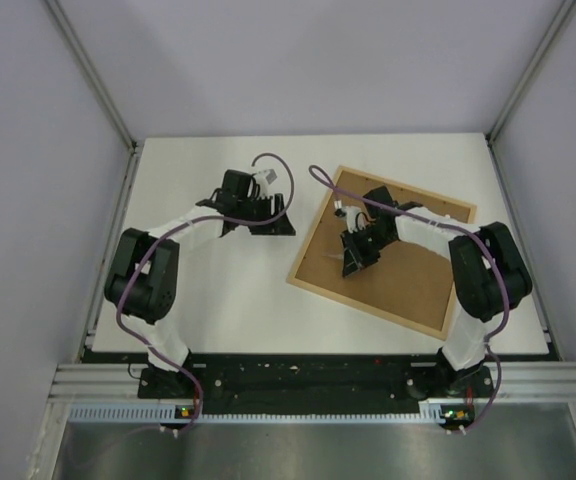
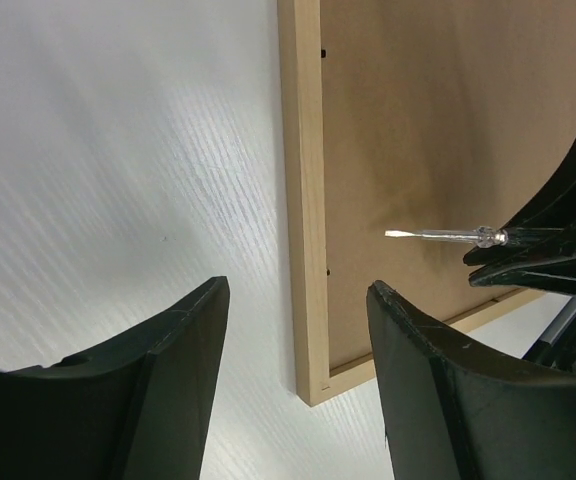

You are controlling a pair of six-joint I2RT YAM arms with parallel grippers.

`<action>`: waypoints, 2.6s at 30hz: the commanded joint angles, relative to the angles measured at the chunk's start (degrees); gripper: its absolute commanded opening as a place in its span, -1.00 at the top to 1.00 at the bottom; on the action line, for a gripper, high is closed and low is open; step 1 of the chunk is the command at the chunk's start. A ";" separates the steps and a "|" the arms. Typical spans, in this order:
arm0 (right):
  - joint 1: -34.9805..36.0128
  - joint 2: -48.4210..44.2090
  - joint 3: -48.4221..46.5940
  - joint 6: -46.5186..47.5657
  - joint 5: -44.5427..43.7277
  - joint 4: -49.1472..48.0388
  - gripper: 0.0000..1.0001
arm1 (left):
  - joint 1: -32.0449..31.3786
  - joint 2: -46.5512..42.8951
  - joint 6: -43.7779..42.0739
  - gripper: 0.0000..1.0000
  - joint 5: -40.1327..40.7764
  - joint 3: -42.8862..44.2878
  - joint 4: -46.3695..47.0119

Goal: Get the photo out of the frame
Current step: Pick up the screwdriver from the photo frame, then release the photo frame item from the photo frame.

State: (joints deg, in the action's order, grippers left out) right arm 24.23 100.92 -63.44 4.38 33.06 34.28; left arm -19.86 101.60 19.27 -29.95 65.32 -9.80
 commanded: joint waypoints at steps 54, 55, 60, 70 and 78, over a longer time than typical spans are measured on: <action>5.74 2.44 3.32 -6.84 -1.86 -10.47 1.00 | -5.63 7.91 0.16 0.32 -2.39 3.06 1.72; 5.74 2.26 3.50 -6.84 -1.86 -10.46 1.00 | -5.89 8.08 0.16 0.32 -2.39 2.97 1.63; 5.83 1.03 3.94 -6.49 -2.12 -10.20 1.00 | -6.33 8.44 0.16 0.33 -2.21 3.32 1.63; 5.66 0.15 4.64 -5.35 -3.79 -9.06 1.00 | -6.69 9.14 0.60 0.34 -2.39 3.67 1.45; 5.83 3.22 3.15 -5.52 -2.03 -8.97 1.00 | -6.77 9.05 0.51 0.35 -2.48 3.85 1.28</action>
State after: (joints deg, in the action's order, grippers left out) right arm 29.47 102.80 -59.99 -2.59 32.62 23.77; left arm -26.30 110.56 19.62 -31.24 67.35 -9.72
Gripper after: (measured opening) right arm 0.149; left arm 0.328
